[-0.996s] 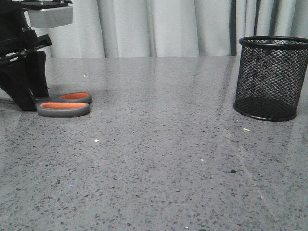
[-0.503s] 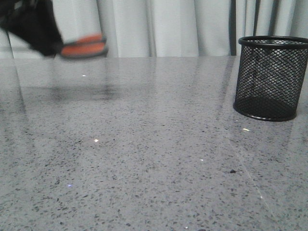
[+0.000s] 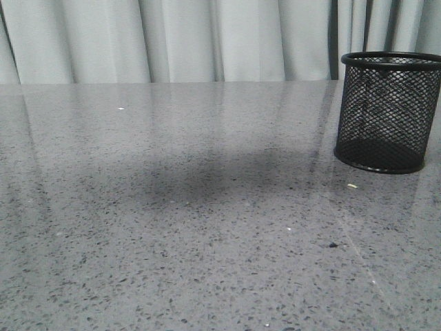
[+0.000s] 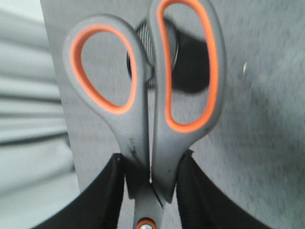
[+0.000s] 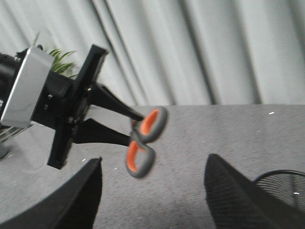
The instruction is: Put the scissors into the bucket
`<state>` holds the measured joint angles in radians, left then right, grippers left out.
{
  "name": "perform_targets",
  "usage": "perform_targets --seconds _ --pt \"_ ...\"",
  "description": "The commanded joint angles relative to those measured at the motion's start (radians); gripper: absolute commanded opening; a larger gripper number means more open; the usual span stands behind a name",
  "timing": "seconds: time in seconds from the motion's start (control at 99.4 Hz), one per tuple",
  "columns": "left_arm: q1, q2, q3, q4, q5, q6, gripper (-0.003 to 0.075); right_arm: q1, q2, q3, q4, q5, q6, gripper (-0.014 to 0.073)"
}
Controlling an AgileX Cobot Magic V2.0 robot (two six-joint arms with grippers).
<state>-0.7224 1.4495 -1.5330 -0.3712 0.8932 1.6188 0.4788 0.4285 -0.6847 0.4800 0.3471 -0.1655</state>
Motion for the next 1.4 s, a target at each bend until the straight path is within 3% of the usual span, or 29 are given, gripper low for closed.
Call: perform_targets --seconds 0.0,0.121,0.463,0.553,0.674,0.754,0.875,0.935,1.076,1.217,1.388 --pt "-0.066 -0.042 -0.031 -0.034 -0.098 -0.011 0.0115 0.046 0.058 -0.045 0.018 -0.089 -0.017 0.0468" --pt "-0.123 -0.042 -0.031 -0.034 -0.158 -0.011 0.0115 0.072 0.119 -0.050 0.024 -0.085 -0.017 0.0503" --pt "-0.207 -0.042 -0.031 -0.034 -0.228 -0.011 0.0115 0.079 0.256 -0.074 0.120 -0.122 -0.017 0.0475" --pt "-0.207 -0.042 -0.031 -0.034 -0.228 -0.011 0.0115 0.097 0.284 -0.102 0.120 -0.120 -0.017 0.0325" --pt "-0.207 -0.052 -0.031 -0.039 -0.228 -0.011 0.0119 0.111 0.308 -0.132 0.120 -0.122 -0.017 -0.0071" --pt "-0.207 -0.065 -0.031 -0.102 -0.232 -0.011 0.0153 0.111 0.326 -0.138 0.122 -0.123 -0.017 -0.0066" --pt "-0.207 -0.100 -0.031 -0.167 -0.244 -0.011 0.0291 0.111 0.353 -0.138 0.122 -0.119 -0.017 -0.0066" --pt "-0.207 -0.126 -0.031 -0.189 -0.244 -0.026 0.0321 0.111 0.370 -0.140 0.124 -0.116 -0.017 -0.0065" --pt "-0.207 -0.204 -0.031 -0.201 -0.244 -0.197 0.0254 0.100 0.387 -0.165 0.110 -0.109 -0.017 -0.0065" --pt "-0.207 -0.309 -0.031 -0.120 -0.232 -0.430 -0.0015 0.054 0.387 -0.247 0.028 -0.012 -0.017 -0.0064" --pt "-0.207 -0.425 -0.031 0.067 -0.186 -0.791 -0.0020 -0.066 0.413 -0.452 -0.085 0.335 -0.017 -0.0064"
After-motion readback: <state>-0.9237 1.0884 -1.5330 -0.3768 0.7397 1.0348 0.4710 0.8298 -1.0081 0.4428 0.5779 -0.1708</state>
